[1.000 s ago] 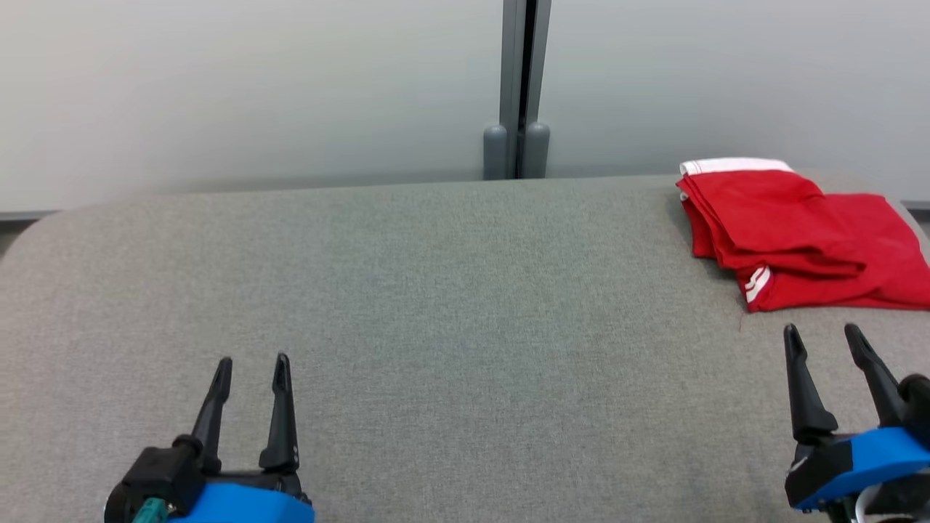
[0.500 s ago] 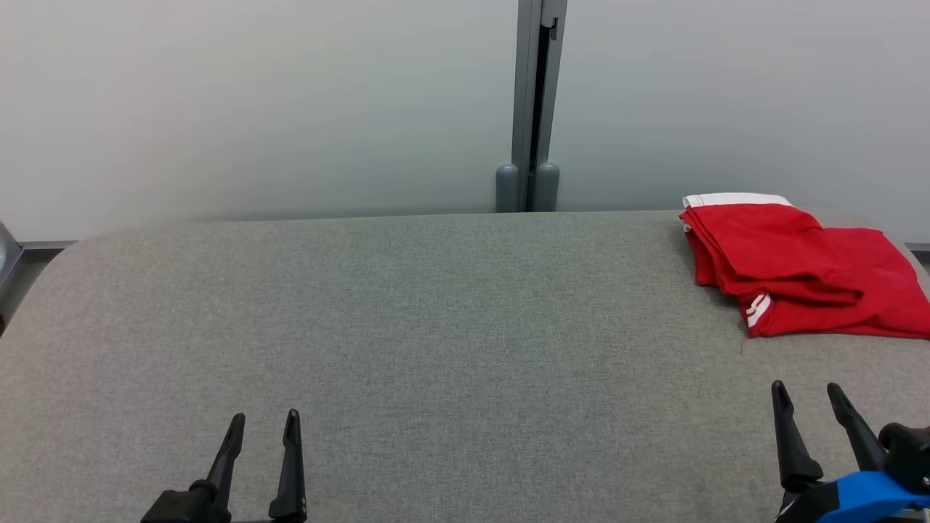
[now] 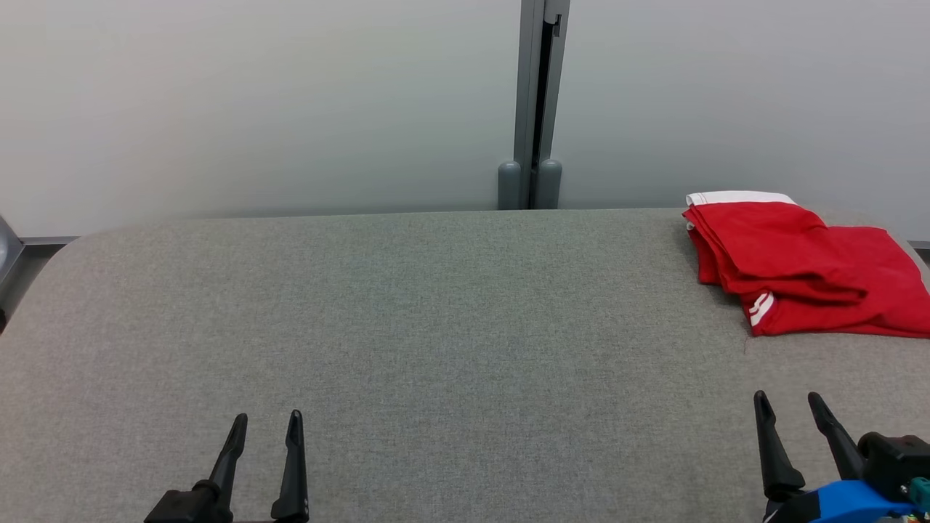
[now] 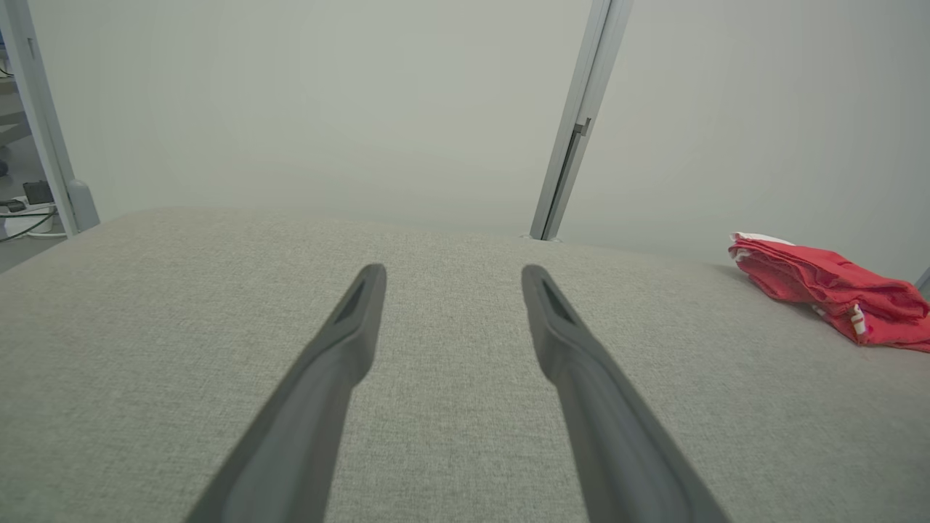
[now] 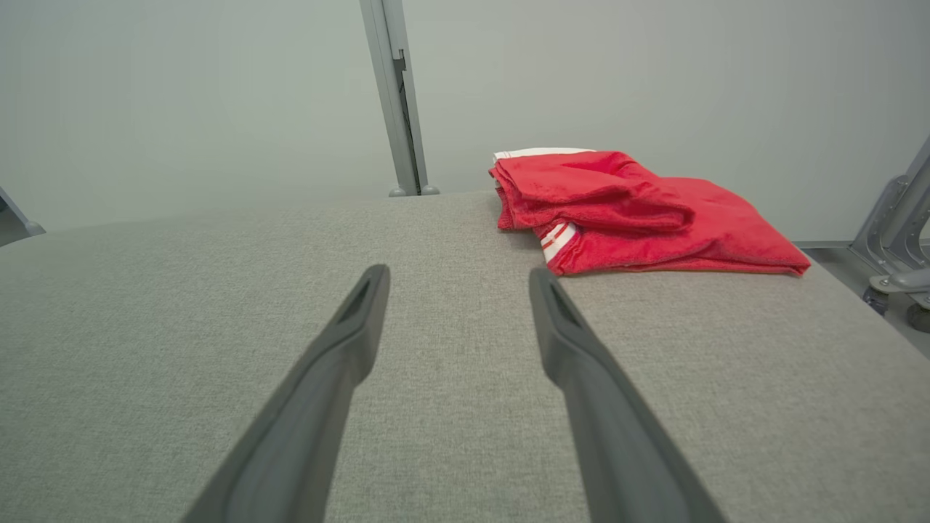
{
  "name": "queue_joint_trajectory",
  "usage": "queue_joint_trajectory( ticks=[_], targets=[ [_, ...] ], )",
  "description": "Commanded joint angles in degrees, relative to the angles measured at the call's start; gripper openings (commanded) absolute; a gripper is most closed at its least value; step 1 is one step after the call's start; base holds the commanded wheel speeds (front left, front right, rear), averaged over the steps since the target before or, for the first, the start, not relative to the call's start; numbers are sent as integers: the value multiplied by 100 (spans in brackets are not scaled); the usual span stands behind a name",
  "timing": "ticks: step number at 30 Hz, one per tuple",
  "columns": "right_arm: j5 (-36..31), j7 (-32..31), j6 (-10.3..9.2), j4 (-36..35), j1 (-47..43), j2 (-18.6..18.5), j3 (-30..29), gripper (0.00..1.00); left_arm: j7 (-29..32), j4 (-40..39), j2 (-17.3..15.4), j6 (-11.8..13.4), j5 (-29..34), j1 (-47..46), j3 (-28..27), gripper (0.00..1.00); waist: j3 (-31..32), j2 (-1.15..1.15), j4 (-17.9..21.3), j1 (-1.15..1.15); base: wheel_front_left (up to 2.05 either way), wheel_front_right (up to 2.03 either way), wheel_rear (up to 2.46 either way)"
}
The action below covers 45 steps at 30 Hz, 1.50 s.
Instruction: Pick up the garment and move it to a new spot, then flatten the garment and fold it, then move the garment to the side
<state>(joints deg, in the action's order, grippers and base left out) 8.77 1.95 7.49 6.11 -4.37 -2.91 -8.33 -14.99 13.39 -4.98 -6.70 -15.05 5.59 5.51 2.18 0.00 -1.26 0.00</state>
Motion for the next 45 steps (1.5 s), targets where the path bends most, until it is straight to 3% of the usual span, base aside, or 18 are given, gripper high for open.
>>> queue_joint_trajectory(
  ticks=[1, 9, 10, 17, 45],
  targets=[
    [-17, 39, 1, 14, 26, -1, 6, 100, -22, 14, 1, -46, 33, -11, -4, 100, -1, 0, 0, 0, 0, 0, 0],
    [22, 146, 1, 259, 95, 0, 103, 100, -21, 64, -11, -47, -34, -48, -1, 100, 2, 0, 15, 0, 0, 0, 0],
    [5, 115, 0, 272, 36, 3, 93, 0, 2, 87, 0, -26, -23, 3, 10, 0, 1, 0, 14, 0, 0, 0, 0],
    [100, 85, 0, 647, -50, 58, 77, 0, 57, 392, 23, -27, -154, 183, 46, 0, -3, 0, 15, 0, 0, 0, 0],
    [2954, -230, 0, 678, 347, 33, 120, 0, 783, 271, 85, -48, -2767, -315, -395, 0, -55, 0, 40, 0, 0, 0, 0]
  ],
)
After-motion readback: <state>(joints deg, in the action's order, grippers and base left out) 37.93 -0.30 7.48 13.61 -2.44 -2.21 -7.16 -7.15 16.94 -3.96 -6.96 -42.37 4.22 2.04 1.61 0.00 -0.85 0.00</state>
